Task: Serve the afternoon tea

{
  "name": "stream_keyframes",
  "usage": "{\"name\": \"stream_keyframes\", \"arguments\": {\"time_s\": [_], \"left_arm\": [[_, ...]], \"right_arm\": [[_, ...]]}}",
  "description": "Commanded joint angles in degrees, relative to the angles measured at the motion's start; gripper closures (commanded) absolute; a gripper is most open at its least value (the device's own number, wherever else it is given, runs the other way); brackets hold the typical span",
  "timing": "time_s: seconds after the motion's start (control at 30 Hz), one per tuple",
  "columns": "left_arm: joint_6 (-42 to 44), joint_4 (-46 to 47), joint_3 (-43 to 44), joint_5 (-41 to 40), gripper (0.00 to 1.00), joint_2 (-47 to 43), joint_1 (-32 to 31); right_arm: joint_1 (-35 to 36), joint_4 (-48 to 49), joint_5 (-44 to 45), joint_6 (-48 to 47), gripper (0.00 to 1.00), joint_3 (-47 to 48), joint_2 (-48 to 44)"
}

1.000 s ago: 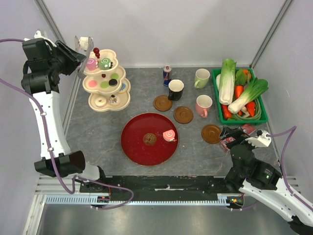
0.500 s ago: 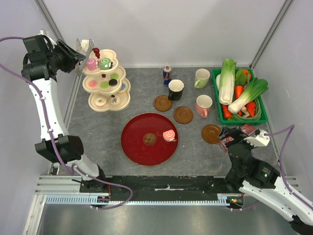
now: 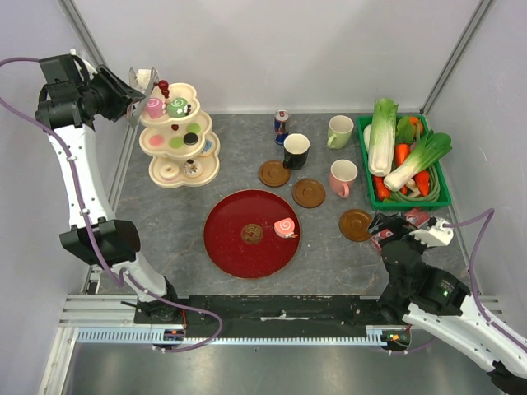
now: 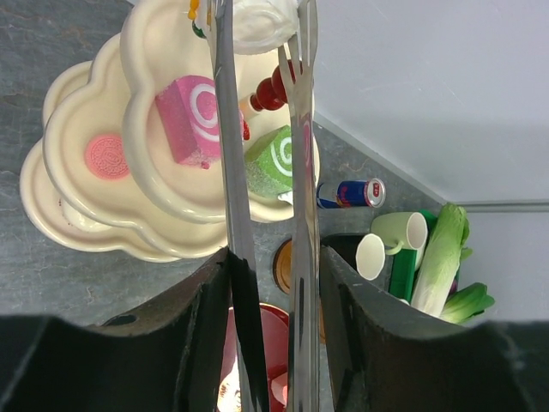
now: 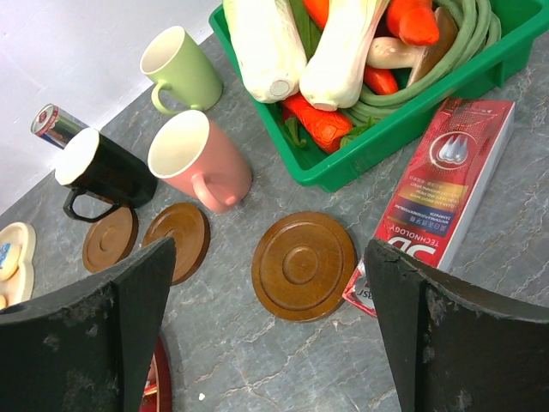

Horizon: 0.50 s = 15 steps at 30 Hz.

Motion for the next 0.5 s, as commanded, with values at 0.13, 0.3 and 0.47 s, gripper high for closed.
{"name": "stream_keyframes", "arguments": {"time_s": [0.13,0.3,0.47], "left_arm": [[1.0,0.2,4.8,6.7,0.51,2.9,0.8],[-0.7,1.0,5.1,10.1,0.54,3.7,2.6],[-1.8,3.6,5.2,11.9,0.54,2.5,4.0]], "right_arm": [[0.0,-0.6,2.6,1.3,0.02,1.2,2.0],[0.0,-0.6,2.8,1.4,0.02,1.3,2.3],[0.0,-0.7,2.9,1.4,0.02,1.6,3.0]]}}
